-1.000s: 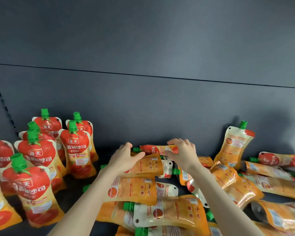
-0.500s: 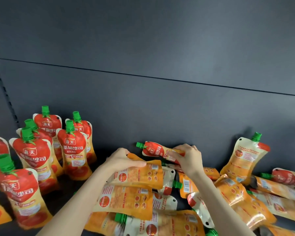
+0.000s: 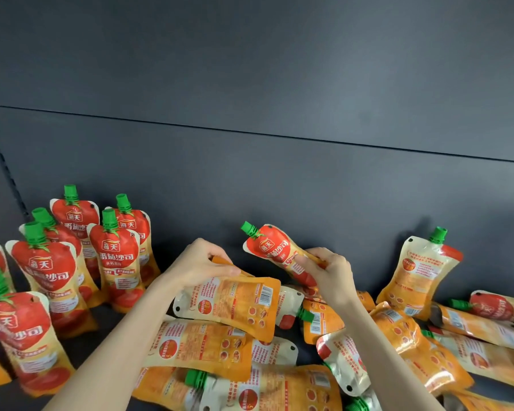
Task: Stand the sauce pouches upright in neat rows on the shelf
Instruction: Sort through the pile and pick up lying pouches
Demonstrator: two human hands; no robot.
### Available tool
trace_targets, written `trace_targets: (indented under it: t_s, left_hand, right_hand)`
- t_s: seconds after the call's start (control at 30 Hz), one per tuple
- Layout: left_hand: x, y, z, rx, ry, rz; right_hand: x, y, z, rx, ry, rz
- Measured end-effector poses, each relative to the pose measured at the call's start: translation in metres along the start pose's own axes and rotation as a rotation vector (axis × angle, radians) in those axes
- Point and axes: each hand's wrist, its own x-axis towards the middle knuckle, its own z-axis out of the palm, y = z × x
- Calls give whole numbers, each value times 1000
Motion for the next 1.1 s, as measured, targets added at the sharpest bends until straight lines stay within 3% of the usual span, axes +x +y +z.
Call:
trace_targets:
  t_s: [0.37,0.67,0.87,1.1]
  left_hand:
    - [-21,31,5,-107,89,137]
    - [-35,45,9,-187,-26,78]
    - [-52,30,11,-357,-58,-39]
    - [-62,30,18,-844,173,-148]
  right_hand:
    - [-11,-13,-26,323,-46,44]
    - [-19,-17,-48,490,-1,87]
    - [-25,-15,-51,544,24,137]
    - [-29,-24,-42,623,36,194]
